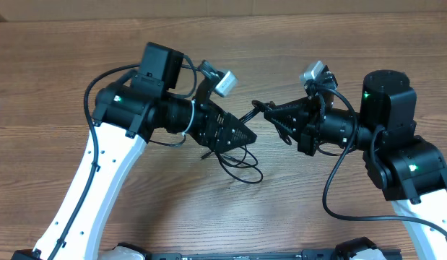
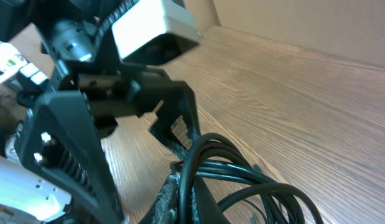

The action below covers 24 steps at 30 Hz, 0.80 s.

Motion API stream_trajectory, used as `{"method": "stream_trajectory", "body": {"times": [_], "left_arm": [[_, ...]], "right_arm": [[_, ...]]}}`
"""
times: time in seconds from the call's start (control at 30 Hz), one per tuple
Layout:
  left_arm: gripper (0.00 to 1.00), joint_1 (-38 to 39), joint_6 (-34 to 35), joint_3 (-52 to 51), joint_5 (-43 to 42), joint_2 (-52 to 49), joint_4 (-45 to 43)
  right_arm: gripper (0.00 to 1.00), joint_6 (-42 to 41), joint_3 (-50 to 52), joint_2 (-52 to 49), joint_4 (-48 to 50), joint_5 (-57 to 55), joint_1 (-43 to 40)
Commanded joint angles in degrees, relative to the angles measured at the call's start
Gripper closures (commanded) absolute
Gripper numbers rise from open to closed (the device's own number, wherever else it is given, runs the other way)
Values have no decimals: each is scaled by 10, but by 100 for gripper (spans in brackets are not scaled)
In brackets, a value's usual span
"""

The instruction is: Untangle cables

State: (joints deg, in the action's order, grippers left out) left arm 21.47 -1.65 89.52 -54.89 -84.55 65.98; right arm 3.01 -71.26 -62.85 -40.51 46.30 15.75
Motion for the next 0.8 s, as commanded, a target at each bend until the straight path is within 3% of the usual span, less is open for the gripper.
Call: {"method": "stream_trajectory", "body": {"times": [0.0, 0.1, 0.13, 0.17, 0.2, 0.43, 0.77], "left_arm": [[14, 16, -16, 10, 5, 2, -7], [36, 17, -16, 10, 20, 2, -14], [67, 17, -16, 10, 31, 2, -17], [85, 17, -16, 10, 39, 2, -19], [96, 17, -16, 10, 45, 2, -19], [96, 17, -7, 10, 110, 2, -36], [96, -9, -7, 10, 182, 2, -52]], "right_arm": [[96, 1, -11, 7, 9, 44, 0], [96, 1, -11, 7, 9, 71, 0], [96, 1, -11, 7, 8, 74, 0], [96, 1, -11, 7, 5, 74, 0], [96, 1, -11, 7, 3, 74, -1], [96, 1, -11, 7, -55, 30, -1], [96, 1, -11, 7, -181, -126, -1]]}}
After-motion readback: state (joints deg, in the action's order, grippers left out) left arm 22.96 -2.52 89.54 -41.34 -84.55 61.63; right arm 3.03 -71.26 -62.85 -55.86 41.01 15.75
